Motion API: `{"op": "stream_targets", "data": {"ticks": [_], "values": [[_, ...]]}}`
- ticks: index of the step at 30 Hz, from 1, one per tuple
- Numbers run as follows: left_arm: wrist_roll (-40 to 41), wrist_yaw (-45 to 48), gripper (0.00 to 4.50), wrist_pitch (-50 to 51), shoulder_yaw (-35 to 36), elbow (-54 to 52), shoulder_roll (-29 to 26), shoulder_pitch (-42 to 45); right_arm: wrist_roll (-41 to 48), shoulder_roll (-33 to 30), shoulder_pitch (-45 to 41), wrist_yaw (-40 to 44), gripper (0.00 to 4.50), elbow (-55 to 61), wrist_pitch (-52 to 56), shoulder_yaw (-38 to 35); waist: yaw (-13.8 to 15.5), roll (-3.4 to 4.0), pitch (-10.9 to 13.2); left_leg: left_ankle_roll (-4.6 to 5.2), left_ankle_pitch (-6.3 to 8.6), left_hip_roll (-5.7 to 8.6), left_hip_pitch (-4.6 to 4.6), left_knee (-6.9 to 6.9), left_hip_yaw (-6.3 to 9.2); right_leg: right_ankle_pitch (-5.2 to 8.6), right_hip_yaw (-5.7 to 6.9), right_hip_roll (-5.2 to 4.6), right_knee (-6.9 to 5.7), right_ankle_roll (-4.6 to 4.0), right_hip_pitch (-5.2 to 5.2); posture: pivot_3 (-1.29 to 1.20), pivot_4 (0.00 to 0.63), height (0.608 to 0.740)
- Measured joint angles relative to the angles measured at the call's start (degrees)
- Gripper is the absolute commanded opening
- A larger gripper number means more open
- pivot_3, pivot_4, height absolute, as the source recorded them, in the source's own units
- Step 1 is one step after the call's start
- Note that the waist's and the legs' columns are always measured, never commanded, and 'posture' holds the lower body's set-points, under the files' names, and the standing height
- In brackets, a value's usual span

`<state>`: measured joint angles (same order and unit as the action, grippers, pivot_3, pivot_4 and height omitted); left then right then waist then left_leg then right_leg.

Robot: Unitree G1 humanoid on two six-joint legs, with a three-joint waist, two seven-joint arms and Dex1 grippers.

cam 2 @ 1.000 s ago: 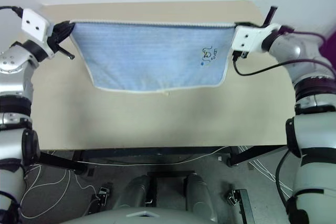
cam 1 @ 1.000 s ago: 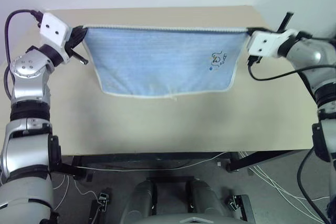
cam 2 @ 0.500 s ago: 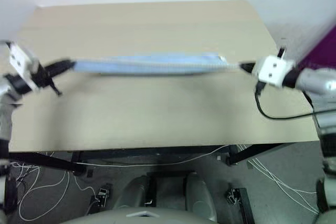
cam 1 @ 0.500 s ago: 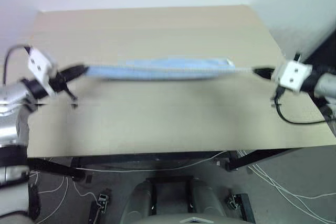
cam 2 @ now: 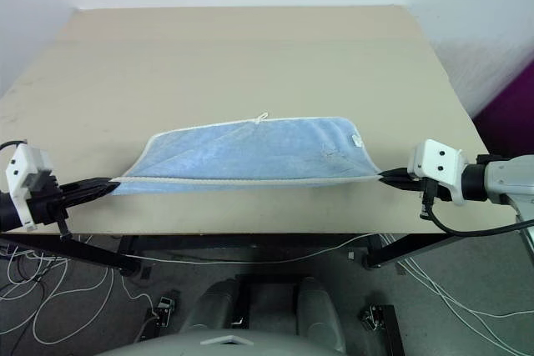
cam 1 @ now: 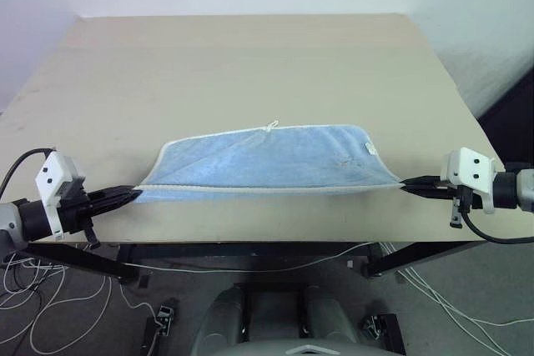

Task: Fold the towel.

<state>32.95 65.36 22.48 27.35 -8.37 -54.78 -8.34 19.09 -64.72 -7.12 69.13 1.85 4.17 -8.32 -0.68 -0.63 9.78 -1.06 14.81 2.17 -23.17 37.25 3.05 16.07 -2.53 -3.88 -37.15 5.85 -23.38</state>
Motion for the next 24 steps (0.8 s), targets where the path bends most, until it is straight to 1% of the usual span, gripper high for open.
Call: {"op": "stream_targets", "data": {"ticks": [4,7,9,12,14,20,24], "values": [[-3.7,-3.9,0.0,-2.7,-1.7,2.7,0.4,5.6,-3.4,2.2,-8.1,-0.7,0.02,-3.9,-1.8,3.1,0.0,0.0,0.0,-0.01,0.0,0.0,0.03,-0.04,0.01,0.0,0.04,0.01,0.03,0.0,0.02,0.0,0.15,0.74],[-9.4,-7.8,0.0,-7.3,-6.6,10.0,2.1,13.4,-8.1,6.4,-16.2,-2.3,0.02,-11.3,-5.4,7.5,0.0,-0.01,0.0,-0.01,0.0,0.04,0.04,-0.05,-0.02,-0.01,0.08,0.06,0.02,0.01,0.0,0.0,0.15,0.74],[-11.9,-9.0,0.0,-9.7,-9.1,14.0,3.4,16.6,-10.4,8.3,-19.6,-3.0,0.02,-16.0,-7.8,9.1,-0.1,0.0,0.0,-0.02,0.0,0.05,-0.06,-0.06,-0.05,-0.01,0.07,0.1,0.02,0.01,-0.12,0.0,0.15,0.74],[-16.4,-11.4,0.0,-14.0,-13.9,22.9,6.8,24.9,-14.8,12.1,-27.5,-5.6,0.02,-26.0,-12.6,11.8,0.0,-0.02,0.0,-0.03,-0.01,0.08,-0.1,0.01,-0.05,-0.01,0.1,0.16,-0.06,0.02,-0.17,0.0,0.15,0.74],[-18.6,-12.4,0.0,-16.6,-15.9,28.0,8.1,28.8,-17.6,13.7,-31.5,-7.5,0.02,-31.9,-15.7,12.8,-0.1,-0.02,0.0,-0.03,-0.01,0.08,-0.15,0.01,-0.08,-0.01,0.08,0.16,-0.06,0.02,-0.24,0.0,0.15,0.74],[-23.6,-15.3,0.0,-23.3,-20.1,41.3,11.6,38.3,-24.6,18.5,-40.8,-13.7,0.02,-48.8,-23.3,16.1,-0.3,-0.03,0.0,-0.04,-0.03,0.08,-0.21,0.01,-0.1,-0.02,0.07,0.2,-0.09,0.02,-0.32,0.0,0.15,0.74],[-26.1,-16.3,0.0,-26.1,-22.2,47.2,12.8,40.9,-27.8,20.5,-44.8,-16.9,0.02,-56.4,-27.0,17.6,-0.4,-0.03,0.0,-0.04,-0.03,0.08,-0.21,0.0,-0.11,-0.02,0.05,0.22,-0.12,0.03,-0.33,0.0,0.15,0.74]]}}
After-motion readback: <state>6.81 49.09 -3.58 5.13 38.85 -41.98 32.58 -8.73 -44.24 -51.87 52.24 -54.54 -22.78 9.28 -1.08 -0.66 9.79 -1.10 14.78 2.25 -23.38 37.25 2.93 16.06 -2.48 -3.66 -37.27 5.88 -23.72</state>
